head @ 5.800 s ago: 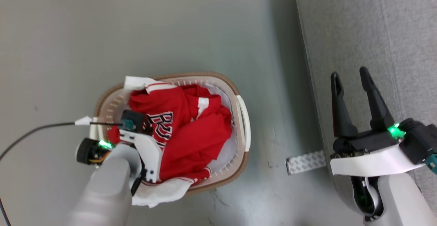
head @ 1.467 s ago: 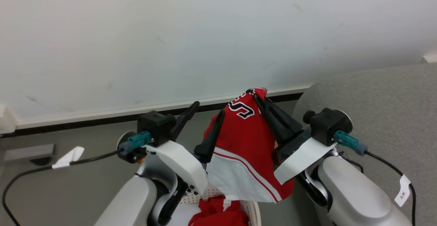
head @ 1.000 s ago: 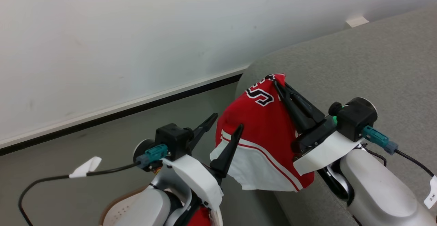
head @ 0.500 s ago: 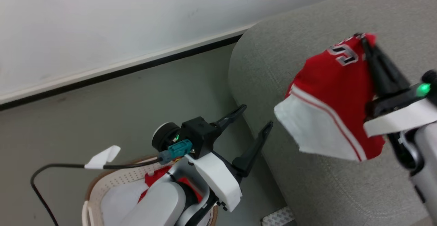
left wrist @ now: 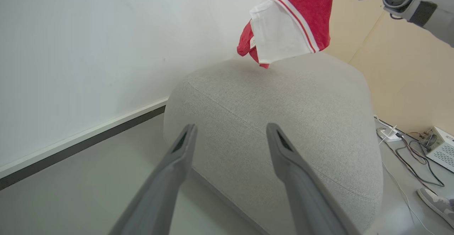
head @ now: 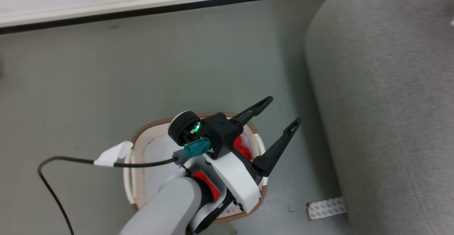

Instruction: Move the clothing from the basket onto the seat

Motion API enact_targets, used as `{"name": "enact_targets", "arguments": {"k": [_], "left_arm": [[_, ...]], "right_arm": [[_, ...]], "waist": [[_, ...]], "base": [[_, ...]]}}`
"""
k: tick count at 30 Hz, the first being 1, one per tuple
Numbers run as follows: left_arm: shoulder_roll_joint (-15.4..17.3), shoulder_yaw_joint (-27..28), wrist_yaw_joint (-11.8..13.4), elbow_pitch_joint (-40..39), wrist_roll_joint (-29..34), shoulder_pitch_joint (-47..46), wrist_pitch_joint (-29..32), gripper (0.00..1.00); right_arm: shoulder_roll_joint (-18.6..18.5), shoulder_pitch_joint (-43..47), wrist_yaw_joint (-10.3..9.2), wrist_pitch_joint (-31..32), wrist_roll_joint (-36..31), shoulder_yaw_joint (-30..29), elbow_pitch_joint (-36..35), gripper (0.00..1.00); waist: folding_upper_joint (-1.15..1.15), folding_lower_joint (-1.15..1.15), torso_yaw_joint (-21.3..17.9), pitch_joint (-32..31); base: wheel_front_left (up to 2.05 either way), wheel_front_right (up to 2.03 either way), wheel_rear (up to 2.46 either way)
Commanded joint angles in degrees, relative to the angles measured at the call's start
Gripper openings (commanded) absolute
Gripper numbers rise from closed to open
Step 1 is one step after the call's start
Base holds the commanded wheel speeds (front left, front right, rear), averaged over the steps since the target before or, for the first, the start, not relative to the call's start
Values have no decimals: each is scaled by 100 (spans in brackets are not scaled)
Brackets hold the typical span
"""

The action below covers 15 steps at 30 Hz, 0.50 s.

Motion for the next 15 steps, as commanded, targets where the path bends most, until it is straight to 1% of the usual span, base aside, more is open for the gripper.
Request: {"name": "enact_targets", "arguments": {"k": [1, 3, 6, 9, 11, 12, 13, 15], "left_arm": [[-16, -11, -24, 19, -6, -59, -65, 100], [-18, 6, -18, 85, -55, -25, -142, 100], [-10, 49, 29, 145, -121, 89, -224, 100], [19, 123, 61, 196, -214, 224, -309, 100], [64, 158, 85, 224, -275, 302, -361, 100], [85, 176, 109, 242, -304, 353, -387, 100], [97, 188, 118, 249, -321, 398, -403, 100], [148, 229, 169, 270, -335, 493, -444, 100]], "right_arm": [[-44, -32, -14, 9, -110, -105, 174, 0], [-3, -27, -14, -28, -407, -425, 575, 0], [90, 203, -14, -129, -874, -1073, 1218, 0], [306, 563, -14, -195, -1300, -1625, 1827, 0], [427, 780, -14, -278, -1521, -2020, 2100, 38], [532, 907, -14, -325, -1625, -2184, 2210, 73], [658, 1024, -14, -359, -1710, -2295, 2277, 100], [877, 1256, -14, -422, -1913, -2476, 2304, 100]], "waist": [[0, -1, 347, 201], [0, -1, 439, 180], [0, -1, 547, 136], [0, -1, 587, 67], [0, -1, 572, 2], [0, -1, 553, -43], [0, -1, 530, -88], [0, -1, 453, -192]], "base": [[0, 0, 0], [0, 0, 0], [0, 0, 0], [0, 0, 0], [0, 0, 0], [0, 0, 0], [0, 0, 0], [0, 0, 0]]}}
